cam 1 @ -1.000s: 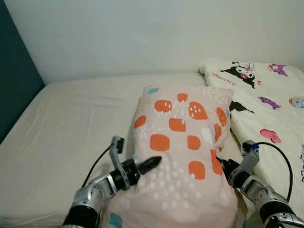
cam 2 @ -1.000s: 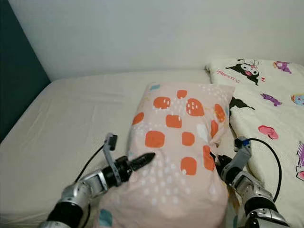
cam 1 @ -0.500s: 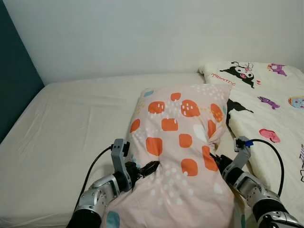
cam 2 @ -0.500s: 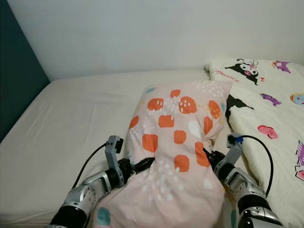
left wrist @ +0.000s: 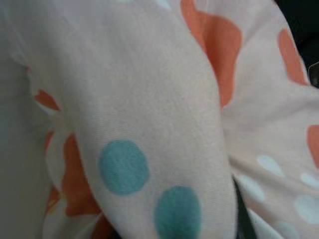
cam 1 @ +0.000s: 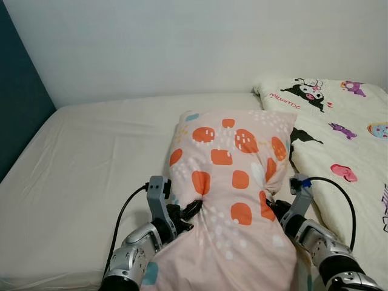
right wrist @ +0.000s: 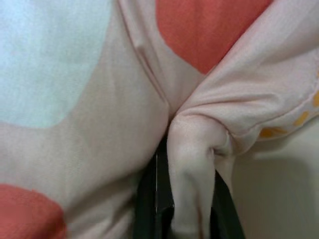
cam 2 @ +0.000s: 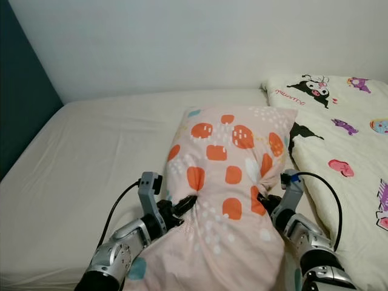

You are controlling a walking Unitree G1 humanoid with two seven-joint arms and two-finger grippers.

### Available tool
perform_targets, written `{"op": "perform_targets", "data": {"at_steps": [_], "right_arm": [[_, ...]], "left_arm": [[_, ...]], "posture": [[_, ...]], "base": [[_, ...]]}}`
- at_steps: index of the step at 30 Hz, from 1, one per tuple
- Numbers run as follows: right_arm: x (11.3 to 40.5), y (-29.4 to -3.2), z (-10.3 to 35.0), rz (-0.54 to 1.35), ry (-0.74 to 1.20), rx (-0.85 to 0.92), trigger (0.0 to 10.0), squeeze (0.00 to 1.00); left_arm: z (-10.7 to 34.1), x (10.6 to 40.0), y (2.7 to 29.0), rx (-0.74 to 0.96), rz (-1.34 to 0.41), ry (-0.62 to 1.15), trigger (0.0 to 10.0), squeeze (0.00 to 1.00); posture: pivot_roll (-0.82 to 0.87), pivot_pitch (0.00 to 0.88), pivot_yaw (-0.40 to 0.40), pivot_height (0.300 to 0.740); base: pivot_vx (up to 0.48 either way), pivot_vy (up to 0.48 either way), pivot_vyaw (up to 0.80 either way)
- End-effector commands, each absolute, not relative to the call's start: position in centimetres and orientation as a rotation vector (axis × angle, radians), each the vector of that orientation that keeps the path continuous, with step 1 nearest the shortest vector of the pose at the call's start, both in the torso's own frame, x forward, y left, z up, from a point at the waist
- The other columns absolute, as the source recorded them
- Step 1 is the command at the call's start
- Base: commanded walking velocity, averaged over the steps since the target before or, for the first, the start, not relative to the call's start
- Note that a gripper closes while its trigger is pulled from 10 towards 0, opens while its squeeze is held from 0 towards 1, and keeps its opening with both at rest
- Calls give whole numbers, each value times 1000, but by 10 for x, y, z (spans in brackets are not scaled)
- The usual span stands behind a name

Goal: Clean up the room

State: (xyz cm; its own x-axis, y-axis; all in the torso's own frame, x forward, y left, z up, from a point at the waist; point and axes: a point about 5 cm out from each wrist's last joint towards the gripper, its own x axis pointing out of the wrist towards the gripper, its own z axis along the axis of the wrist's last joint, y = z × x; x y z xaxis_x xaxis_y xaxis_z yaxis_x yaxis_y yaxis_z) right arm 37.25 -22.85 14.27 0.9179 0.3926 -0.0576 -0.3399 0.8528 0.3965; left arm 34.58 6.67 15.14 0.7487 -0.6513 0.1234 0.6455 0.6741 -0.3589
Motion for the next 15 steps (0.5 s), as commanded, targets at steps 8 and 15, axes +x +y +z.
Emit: {"op": "perform_targets", "data": {"at_steps": [8, 15], "right_arm": [[373, -190, 133, 485, 155, 376, 0, 0], [373, -168, 166, 527, -14, 366, 0, 0]], "left_arm": [[151, 331, 50, -400, -742, 5, 0, 263], [163, 323, 76, -375, -603, -91, 0, 259]], "posture": [[-49, 242, 31, 576], [-67, 174, 20, 576]], "base": [[0, 0, 0], [0, 0, 0]]}}
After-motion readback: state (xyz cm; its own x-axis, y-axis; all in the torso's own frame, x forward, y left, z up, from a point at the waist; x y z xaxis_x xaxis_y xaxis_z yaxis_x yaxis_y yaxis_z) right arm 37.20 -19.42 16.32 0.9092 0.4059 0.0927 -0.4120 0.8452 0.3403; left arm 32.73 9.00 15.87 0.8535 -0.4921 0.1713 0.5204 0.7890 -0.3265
